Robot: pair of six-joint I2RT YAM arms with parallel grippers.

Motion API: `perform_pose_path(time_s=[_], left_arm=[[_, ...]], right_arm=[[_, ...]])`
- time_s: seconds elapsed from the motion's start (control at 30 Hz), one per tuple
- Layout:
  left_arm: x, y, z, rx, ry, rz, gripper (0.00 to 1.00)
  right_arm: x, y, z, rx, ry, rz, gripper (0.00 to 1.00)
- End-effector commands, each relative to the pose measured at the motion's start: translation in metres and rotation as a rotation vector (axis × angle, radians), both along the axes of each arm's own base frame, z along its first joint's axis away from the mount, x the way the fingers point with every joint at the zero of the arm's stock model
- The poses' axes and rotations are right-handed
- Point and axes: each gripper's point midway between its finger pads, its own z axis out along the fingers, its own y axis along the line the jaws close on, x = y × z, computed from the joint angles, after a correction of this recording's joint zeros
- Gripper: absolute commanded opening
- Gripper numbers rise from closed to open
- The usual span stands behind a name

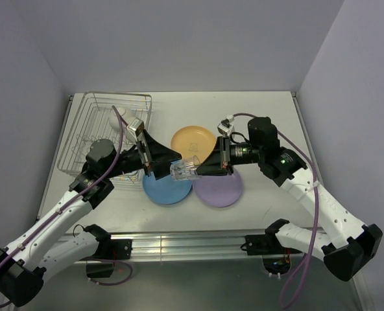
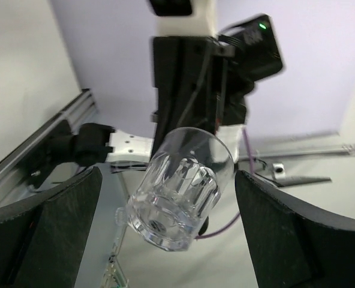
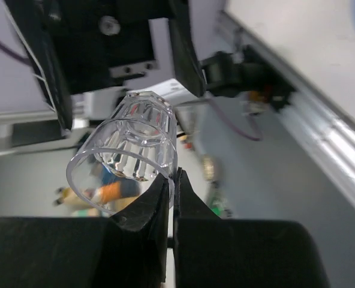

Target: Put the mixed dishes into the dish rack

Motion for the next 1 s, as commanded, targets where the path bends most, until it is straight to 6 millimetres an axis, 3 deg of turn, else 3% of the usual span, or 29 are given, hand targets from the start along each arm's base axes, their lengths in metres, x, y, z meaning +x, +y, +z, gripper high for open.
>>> perform_pose_path(time_s=[0.0, 0.17, 0.53, 0.73, 0.9, 0.97], left_arm=[[-0.023, -0.001, 0.06, -0.17, -0.193, -0.091, 0.99], [-0.031, -0.004, 0.07, -0.183, -0.223, -0.116, 0.99], [-0.046, 0.003, 0.084, -0.229, -0.256, -0.129, 0.98], [-0.047, 0.007, 0.083, -0.227, -0.254, -0.11, 0.97], [-0.045, 0.005, 0.085, -0.225, -0.25, -0.107, 0.85], [-0.043, 0.004, 0.086, -0.216, -0.256, -0.108, 0.67]], right_arm=[[-0.013, 0.009, 0.065, 0.252, -0.027, 0.137, 0.0], [-0.006, 0.015, 0.069, 0.285, -0.007, 0.147, 0.0], [0.005, 0.018, 0.042, 0.261, 0.041, 0.111, 0.0], [0.006, 0.017, 0.04, 0.265, 0.043, 0.099, 0.0], [0.006, 0.017, 0.036, 0.252, 0.045, 0.09, 0.0], [0.006, 0.017, 0.037, 0.255, 0.043, 0.09, 0.0]])
